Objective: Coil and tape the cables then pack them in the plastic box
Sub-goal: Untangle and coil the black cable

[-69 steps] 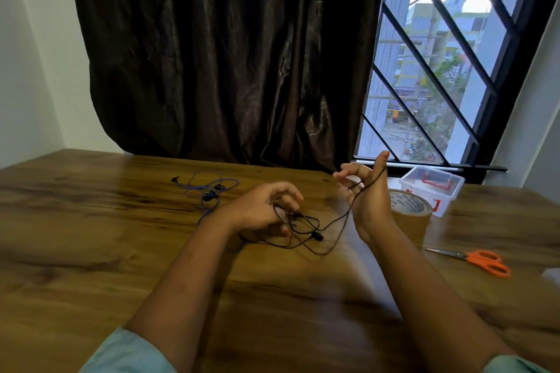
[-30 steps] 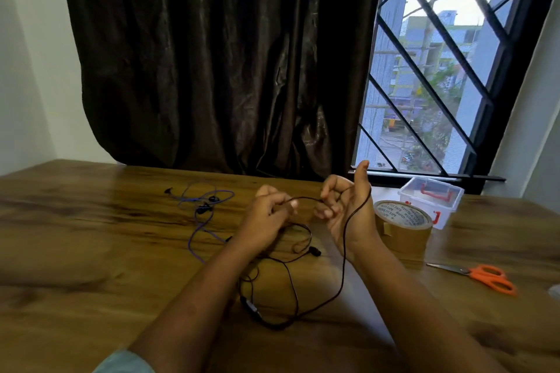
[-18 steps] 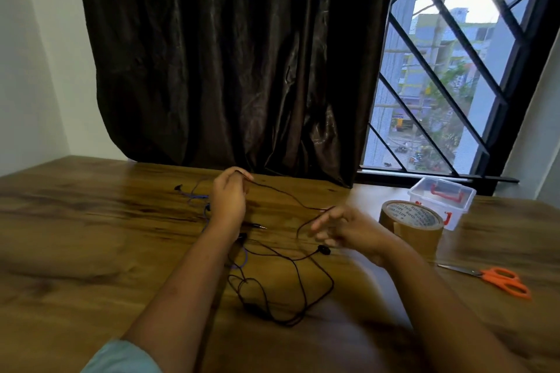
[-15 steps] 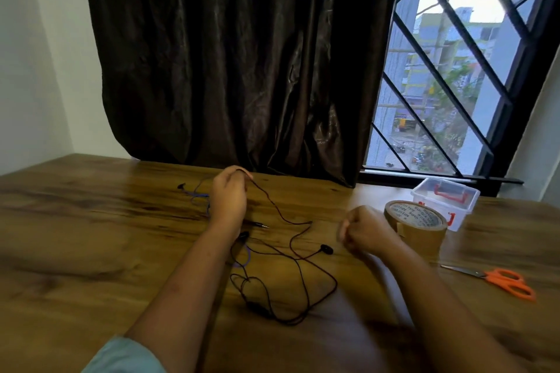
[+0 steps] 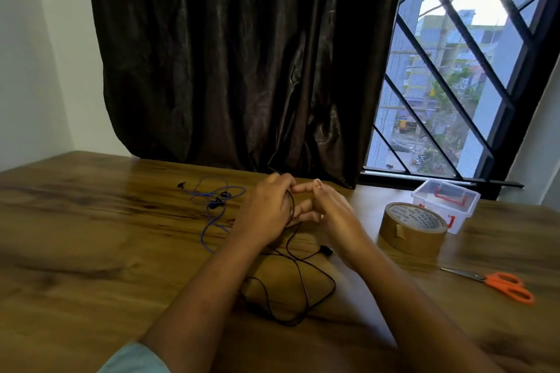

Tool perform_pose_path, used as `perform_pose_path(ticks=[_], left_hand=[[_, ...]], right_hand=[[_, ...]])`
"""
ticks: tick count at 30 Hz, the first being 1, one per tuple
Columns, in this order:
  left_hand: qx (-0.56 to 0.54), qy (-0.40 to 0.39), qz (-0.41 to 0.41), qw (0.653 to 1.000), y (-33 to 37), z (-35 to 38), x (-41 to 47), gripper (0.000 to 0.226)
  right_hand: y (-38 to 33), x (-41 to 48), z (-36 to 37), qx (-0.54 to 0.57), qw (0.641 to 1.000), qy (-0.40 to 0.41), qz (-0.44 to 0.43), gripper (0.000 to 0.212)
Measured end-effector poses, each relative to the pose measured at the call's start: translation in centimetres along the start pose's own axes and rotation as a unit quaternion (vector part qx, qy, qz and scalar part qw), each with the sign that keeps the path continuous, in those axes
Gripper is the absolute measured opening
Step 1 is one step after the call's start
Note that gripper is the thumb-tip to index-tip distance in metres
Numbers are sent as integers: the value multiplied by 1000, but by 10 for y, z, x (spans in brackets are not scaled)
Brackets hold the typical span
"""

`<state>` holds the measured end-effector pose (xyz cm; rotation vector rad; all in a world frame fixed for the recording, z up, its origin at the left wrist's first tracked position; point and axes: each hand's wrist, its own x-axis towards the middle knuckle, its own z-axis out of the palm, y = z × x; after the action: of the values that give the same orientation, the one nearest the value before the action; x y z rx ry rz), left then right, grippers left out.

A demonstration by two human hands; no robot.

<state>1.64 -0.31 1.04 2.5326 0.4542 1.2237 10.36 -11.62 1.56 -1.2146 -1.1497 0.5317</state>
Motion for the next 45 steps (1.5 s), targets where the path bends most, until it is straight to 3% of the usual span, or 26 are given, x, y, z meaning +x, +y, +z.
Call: perform_pose_path(ticks=[5, 9, 11, 17, 20, 23, 26, 29, 31, 33, 36, 40, 43, 45], left_hand=[[-65, -16, -6, 998, 3, 2, -1, 15], [-177, -42, -62, 981, 4, -4, 2, 2], [-229, -66, -90, 967, 1, -8, 3, 11], [-315, -31, -153, 936, -6, -23, 6, 19], [-335, -7, -168, 927, -6, -25, 6, 22], [-361, 33, -181, 914, -3, -23, 7, 21], [-344, 47, -191, 918, 4, -13, 4, 19], [-333, 41, -188, 923, 10, 0, 2, 22], [-346, 43, -186, 919, 13, 4, 1, 22], [-372, 43, -202, 905, 14, 4, 1, 22], [-422, -12, -243, 873, 16, 3, 1, 22], [-532, -92, -254, 803, 24, -1, 2, 23], [-615, -99, -244, 744, 28, -6, 4, 22], [-656, -57, -233, 715, 27, -9, 7, 21]], right_hand=[[3, -1, 2, 2, 1000, -5, 17, 11], [6, 4, -21, -106, 987, 116, -32, 5], [8, 7, -39, -122, 976, 177, -46, 10], [15, 11, -81, 35, 946, 321, 34, 28], [18, 11, -80, -168, 911, 376, 34, 16], [13, 7, -68, -397, 853, 334, -55, 20], [10, 2, -47, -487, 829, 261, -92, 33], [12, -2, -21, -446, 881, 108, -118, 33], [17, -3, -8, -367, 923, 24, -112, 20], [22, -1, -4, -328, 937, 34, -114, 15], [24, 5, -13, -341, 922, 133, -126, 19], [21, 8, -29, -368, 898, 216, -106, 21], [25, 4, -26, -413, 887, 195, -74, 20], [27, 2, -19, -467, 870, 135, -78, 19]])
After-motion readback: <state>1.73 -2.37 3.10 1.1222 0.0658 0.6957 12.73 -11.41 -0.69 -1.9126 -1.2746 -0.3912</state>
